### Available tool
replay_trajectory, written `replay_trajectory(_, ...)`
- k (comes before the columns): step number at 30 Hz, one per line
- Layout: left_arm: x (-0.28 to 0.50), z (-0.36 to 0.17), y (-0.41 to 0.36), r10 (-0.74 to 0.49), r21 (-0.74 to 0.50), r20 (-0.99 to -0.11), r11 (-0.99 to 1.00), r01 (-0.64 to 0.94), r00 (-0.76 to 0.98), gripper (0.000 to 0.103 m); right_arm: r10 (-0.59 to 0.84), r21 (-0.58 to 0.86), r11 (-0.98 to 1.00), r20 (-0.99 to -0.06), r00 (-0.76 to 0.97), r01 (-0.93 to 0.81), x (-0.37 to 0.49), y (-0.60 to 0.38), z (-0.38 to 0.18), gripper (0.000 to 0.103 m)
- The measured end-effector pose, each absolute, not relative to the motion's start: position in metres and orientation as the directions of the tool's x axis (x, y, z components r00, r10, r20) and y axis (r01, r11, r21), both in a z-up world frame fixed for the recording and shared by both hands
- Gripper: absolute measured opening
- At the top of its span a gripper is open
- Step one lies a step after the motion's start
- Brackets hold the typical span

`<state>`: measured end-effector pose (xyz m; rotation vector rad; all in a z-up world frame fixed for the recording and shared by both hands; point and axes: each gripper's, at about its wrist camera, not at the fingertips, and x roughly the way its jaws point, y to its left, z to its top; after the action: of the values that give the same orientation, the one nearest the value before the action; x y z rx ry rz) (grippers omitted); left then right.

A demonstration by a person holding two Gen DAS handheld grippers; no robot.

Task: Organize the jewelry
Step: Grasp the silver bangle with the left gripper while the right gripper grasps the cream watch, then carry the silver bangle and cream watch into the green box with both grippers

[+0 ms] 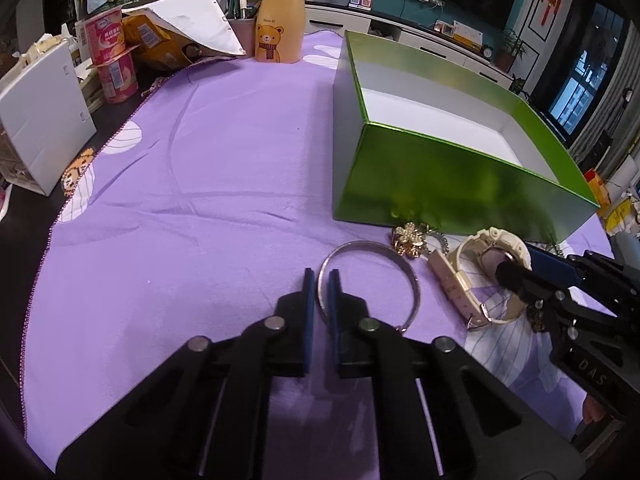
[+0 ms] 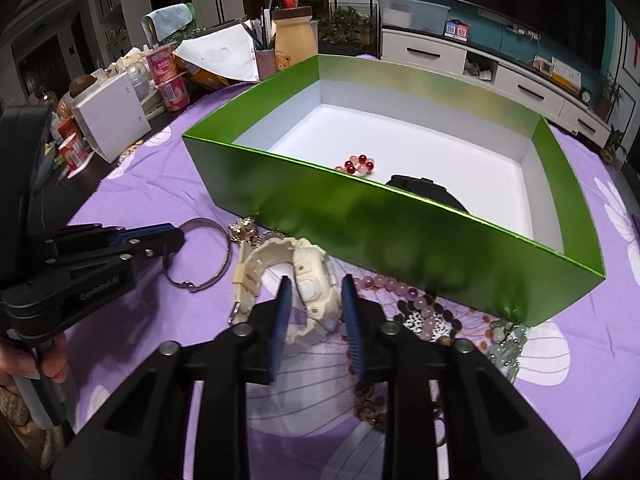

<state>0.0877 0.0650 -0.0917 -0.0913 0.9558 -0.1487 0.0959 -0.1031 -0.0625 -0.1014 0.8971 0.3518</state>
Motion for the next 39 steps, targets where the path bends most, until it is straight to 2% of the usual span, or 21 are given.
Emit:
replay_trajectory(4, 0.083, -0.09, 0.066, -0.169, -0.162, -0.804, 0.985, 0.063, 0.571, 0.003, 0.26, 0.06, 0.938, -0.773, 0.579, -0.341, 0.092, -0.104, -0.062, 0.018)
replay_trajectory(18, 0.049, -0.046, 0.067, -0.206, -0.215, -0.742, 0.974, 0.065, 0.638, 0.003, 0.335, 0.161, 0.933, -0.716, 0.613, -0.322, 0.057, -0.135, -0.03, 0.018)
replay_trajectory(28, 0.03, -0.03, 0.056, -0.21, -0.218, -0.727, 0.973, 0.07, 0.654, 0.003, 0.301, 0.182, 0.952, -0.693, 0.655, -0.245, 0.032, -0.178, -0.018, 0.018)
replay_trajectory(39, 0.042, -0.01, 0.034, -0.191, -0.174, -0.713, 0.98, 0.094, 0.674, 0.003, 0.278, 0.191, 0.961, -0.63, 0.726, -0.202, 0.034, -0.216, 0.009, 0.018)
